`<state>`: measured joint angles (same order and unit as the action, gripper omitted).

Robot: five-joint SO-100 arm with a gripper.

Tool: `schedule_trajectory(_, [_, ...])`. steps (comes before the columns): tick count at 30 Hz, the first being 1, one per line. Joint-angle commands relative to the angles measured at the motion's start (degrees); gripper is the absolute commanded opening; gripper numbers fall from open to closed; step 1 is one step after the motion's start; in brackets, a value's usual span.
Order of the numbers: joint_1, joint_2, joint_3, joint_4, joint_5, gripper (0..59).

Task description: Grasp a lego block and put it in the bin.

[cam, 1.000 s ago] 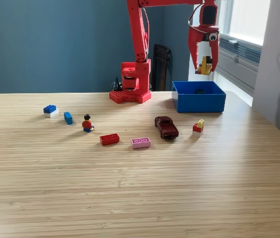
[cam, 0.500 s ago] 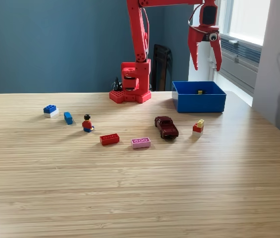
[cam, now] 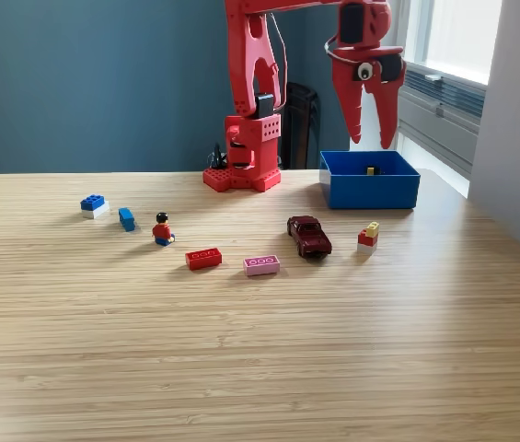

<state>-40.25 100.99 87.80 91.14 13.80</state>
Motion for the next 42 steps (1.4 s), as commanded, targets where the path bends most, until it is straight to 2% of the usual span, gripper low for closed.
schedule_trajectory(1, [12.83, 0.35, 0.44, 0.62, -2.46, 18.0])
schedule_trajectory(7, [24.26, 0.35, 0.53, -2.11, -6.50, 18.2])
schedule_trajectory(14, [30.32, 0.35, 1.41, -5.71, -7.29, 18.3])
schedule_trajectory(21, [30.50, 0.35, 5.98, -9.76, -7.82, 18.0])
schedule_trajectory(42, [33.22, 0.44, 9.58, -13.18, -8.26, 17.1])
